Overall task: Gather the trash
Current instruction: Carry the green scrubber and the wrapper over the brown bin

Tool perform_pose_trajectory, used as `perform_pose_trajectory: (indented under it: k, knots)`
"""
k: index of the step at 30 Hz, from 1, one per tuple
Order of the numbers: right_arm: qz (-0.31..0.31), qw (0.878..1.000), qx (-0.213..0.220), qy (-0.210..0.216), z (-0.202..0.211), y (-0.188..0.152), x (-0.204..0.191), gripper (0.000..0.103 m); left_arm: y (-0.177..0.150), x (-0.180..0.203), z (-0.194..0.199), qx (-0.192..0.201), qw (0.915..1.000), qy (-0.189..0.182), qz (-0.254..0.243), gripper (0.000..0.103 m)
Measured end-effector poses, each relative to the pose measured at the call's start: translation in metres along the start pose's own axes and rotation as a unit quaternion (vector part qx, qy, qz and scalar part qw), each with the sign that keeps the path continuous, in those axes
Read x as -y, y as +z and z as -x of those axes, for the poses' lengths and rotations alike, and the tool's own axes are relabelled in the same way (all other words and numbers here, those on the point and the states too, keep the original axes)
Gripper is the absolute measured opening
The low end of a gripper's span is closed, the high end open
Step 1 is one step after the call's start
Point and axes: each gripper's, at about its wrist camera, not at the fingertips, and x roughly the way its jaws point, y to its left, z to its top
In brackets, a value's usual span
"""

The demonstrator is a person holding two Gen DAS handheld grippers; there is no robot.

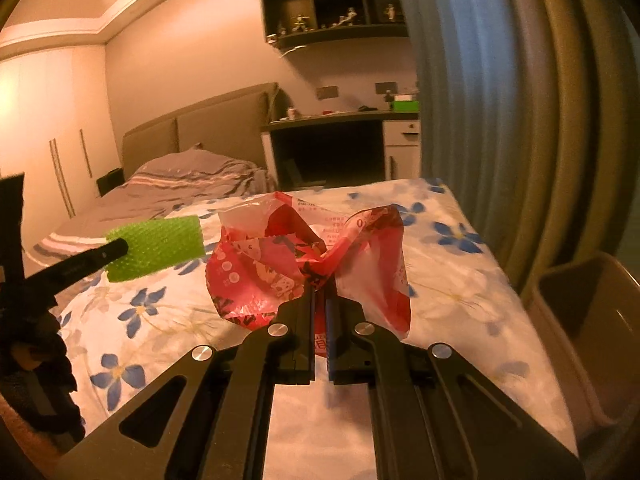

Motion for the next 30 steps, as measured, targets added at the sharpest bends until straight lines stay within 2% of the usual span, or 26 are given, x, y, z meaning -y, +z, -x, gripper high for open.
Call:
perform_pose_trajectory:
  k: [7,13,19,23,30]
  knots:
    - [-0.028,0.999,0.022,-0.031,0.034,-0.009,0.042,0.005,-0.013,0.066,0.003,-0.012,0.9981,-0.051,-0.031,0.012]
    - [-0.052,0.996,0.035,-0.068,0.055,-0.015,0.085,0.005,-0.027,0.132,-0.005,-0.024,0.9921,-0.104,-0.066,0.012]
    - [-0.084,0.988,0.043,-0.120,0.071,-0.022,0.137,0.005,-0.044,0.199,-0.015,-0.036,0.9814,-0.157,-0.104,0.012]
    - [-0.102,0.980,0.047,-0.162,0.080,-0.027,0.171,0.005,-0.056,0.247,-0.020,-0.040,0.9708,-0.199,-0.128,0.012]
    - [-0.131,0.969,0.045,-0.205,0.084,-0.034,0.214,0.005,-0.070,0.301,-0.031,-0.047,0.9576,-0.244,-0.145,0.012]
